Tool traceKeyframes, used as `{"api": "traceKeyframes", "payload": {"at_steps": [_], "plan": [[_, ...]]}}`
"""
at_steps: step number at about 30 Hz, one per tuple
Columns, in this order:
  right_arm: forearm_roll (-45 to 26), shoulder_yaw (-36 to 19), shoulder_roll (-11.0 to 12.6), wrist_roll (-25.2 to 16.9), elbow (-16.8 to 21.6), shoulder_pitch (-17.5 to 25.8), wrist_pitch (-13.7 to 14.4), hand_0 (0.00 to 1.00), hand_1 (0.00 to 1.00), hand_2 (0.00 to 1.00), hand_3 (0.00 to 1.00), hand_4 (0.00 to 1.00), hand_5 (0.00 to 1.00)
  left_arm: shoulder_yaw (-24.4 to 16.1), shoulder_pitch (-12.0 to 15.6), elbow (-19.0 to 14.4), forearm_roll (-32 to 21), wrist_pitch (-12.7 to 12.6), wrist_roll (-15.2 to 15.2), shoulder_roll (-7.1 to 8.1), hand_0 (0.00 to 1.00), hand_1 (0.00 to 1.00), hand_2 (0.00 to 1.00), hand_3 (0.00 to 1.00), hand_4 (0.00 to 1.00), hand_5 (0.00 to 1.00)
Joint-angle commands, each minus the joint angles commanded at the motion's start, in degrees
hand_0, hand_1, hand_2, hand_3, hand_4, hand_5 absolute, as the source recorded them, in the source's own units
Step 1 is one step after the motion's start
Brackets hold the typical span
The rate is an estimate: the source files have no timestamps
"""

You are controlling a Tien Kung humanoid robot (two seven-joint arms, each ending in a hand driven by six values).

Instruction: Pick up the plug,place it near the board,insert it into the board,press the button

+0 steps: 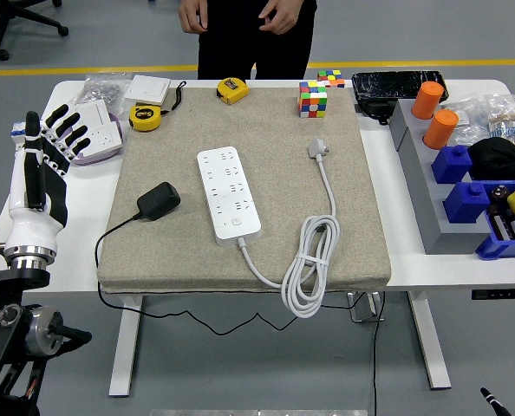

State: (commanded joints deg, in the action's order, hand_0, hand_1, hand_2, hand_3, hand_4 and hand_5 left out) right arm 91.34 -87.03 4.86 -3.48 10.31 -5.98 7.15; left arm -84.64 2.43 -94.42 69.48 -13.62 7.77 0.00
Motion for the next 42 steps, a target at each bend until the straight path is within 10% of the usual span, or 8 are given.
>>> {"api": "traceKeyframes", "payload": {"at_steps": [4,5,10,11,27,42], "plan": [[-0.1,0.0,0.0,0.0,0.0,0.0,0.0,0.902,0.880,0.835,0.843,0.998,0.998,0.9,-0.9,0.6,5.2,-0.6,-2.0,0.00,0.764,0.807,0.813,0.805,0.998,0.676],[0.0,-0.1,0.0,0.1,0.0,0.0,0.0,0.903,0.880,0.835,0.843,0.998,0.998,1.6,-1.6,1.3,6.8,-0.7,-2.9,0.00,0.851,0.867,0.813,0.808,0.998,0.396],[-0.5,0.2,-0.2,0.1,0.0,-0.1,0.0,0.903,0.880,0.835,0.843,0.998,0.998,6.6,-6.6,7.3,17.6,-1.5,-5.5,1.19,0.851,0.867,0.813,0.808,0.998,0.396],[-0.6,0.2,-0.2,0.1,0.0,-0.1,0.0,0.902,0.880,0.835,0.842,0.998,0.998,7.6,-7.7,8.9,19.5,-1.7,-5.8,1.38,0.904,0.903,0.857,0.828,0.998,0.239],[-0.3,0.5,-0.3,0.4,0.0,0.0,-0.2,0.902,0.880,0.834,0.841,0.998,0.998,14.5,-19.9,30.8,38.7,-0.7,-8.6,0.00,0.929,0.971,0.910,0.892,0.998,0.193],[0.0,0.4,-0.3,0.5,0.0,0.3,-0.2,0.901,0.880,0.833,0.841,0.998,0.998,12.5,-21.6,39.1,49.2,-2.4,-9.3,0.00,0.770,0.766,0.693,0.709,0.998,0.196]]}}
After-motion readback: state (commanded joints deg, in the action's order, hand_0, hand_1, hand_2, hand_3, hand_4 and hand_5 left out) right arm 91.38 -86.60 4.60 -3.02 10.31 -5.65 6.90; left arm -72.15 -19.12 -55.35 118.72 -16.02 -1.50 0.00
